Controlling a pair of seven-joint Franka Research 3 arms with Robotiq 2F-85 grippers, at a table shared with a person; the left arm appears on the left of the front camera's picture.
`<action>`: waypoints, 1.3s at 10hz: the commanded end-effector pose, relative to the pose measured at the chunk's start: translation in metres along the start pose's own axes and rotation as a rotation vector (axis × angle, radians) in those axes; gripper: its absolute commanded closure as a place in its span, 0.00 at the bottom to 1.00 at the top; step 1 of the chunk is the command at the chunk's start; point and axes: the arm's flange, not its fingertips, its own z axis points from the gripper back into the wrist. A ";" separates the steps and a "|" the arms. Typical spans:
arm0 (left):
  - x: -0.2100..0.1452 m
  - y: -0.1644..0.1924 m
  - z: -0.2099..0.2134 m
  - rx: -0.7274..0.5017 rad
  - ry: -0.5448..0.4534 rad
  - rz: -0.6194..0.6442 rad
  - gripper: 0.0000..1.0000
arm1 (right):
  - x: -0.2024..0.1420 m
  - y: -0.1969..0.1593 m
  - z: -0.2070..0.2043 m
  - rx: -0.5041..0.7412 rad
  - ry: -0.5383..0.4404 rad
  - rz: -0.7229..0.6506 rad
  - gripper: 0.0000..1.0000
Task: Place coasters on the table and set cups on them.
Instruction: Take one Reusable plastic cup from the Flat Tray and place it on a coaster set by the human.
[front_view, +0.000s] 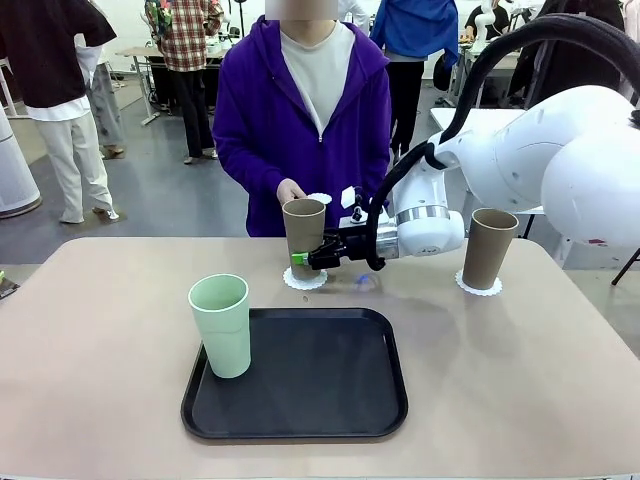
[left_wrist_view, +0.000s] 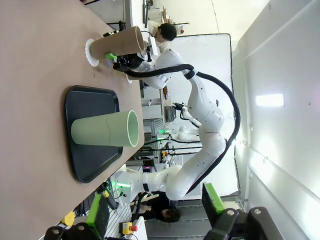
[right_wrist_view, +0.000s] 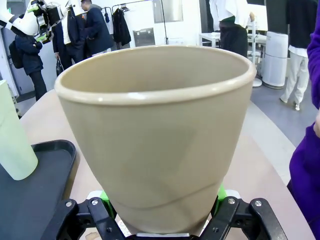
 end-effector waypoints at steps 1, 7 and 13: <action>0.000 -0.002 0.000 -0.011 -0.008 -0.007 0.00 | 0.000 -0.011 -0.009 0.025 0.026 -0.024 0.19; 0.000 -0.002 0.000 -0.011 -0.008 -0.007 0.00 | 0.000 -0.005 -0.009 0.029 0.094 -0.047 0.00; 0.000 -0.002 0.000 -0.011 -0.008 -0.007 0.00 | 0.019 0.008 0.003 -0.015 0.213 -0.047 0.00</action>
